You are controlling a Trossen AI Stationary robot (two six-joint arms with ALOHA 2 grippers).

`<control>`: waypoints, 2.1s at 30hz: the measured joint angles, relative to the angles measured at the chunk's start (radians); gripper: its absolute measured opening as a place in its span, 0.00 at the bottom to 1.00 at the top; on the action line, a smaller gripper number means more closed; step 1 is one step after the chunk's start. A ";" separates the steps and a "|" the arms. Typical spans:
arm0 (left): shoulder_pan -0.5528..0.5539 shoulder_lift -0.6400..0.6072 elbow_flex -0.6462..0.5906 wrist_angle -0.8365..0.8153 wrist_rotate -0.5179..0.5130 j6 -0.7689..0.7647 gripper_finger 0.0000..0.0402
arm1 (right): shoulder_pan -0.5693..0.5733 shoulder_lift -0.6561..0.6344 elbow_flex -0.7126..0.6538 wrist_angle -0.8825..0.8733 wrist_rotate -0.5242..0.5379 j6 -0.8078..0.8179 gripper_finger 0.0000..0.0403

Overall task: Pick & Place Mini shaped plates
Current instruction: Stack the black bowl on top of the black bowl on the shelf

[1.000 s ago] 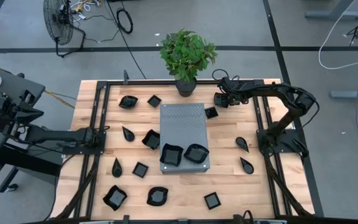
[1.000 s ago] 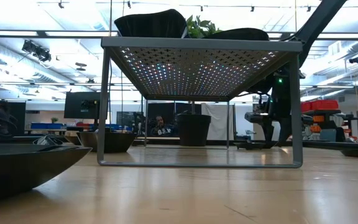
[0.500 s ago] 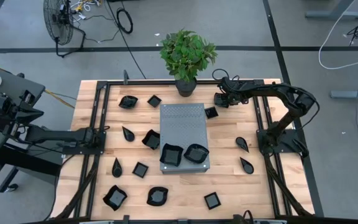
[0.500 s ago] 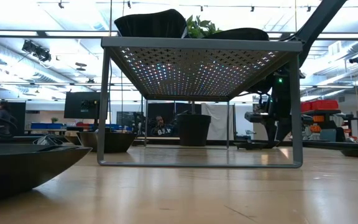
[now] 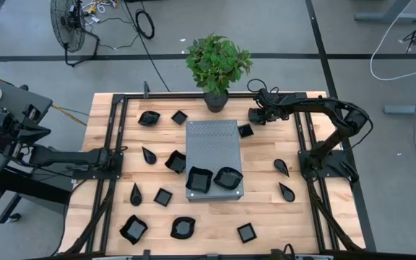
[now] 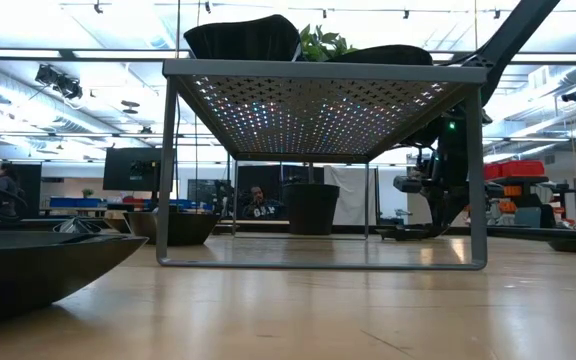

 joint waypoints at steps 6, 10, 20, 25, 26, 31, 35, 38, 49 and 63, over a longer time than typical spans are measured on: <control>0.000 0.000 0.000 0.000 0.000 0.000 0.06 | 0.000 0.000 0.000 0.001 0.000 0.000 0.09; 0.000 0.000 0.000 0.000 0.000 0.000 0.06 | 0.000 0.000 0.000 0.001 0.000 0.000 0.09; 0.000 0.000 0.000 0.000 0.000 0.000 0.06 | 0.000 -0.001 0.000 0.001 -0.025 0.000 0.09; 0.000 0.000 0.000 0.000 0.000 0.000 0.06 | 0.000 -0.003 0.000 0.000 -0.026 0.001 0.09; 0.000 0.000 0.000 0.000 0.000 0.000 0.06 | 0.000 -0.003 0.000 0.001 -0.026 0.001 0.09; 0.000 0.000 0.000 0.000 0.000 0.000 0.06 | 0.000 -0.003 0.000 0.000 -0.026 0.001 0.09; 0.000 0.000 0.000 0.000 0.000 0.000 0.06 | 0.000 -0.017 0.000 0.000 -0.034 0.003 0.09; 0.000 0.000 0.000 0.000 0.000 0.000 0.06 | 0.000 -0.036 0.000 0.000 -0.034 0.003 0.07; 0.000 0.000 0.000 0.000 0.000 0.000 0.06 | -0.003 -0.086 -0.001 0.010 -0.052 0.000 0.01; 0.000 0.000 0.000 0.000 0.000 0.000 0.06 | 0.030 -0.414 -0.001 -0.050 -0.101 -0.144 0.00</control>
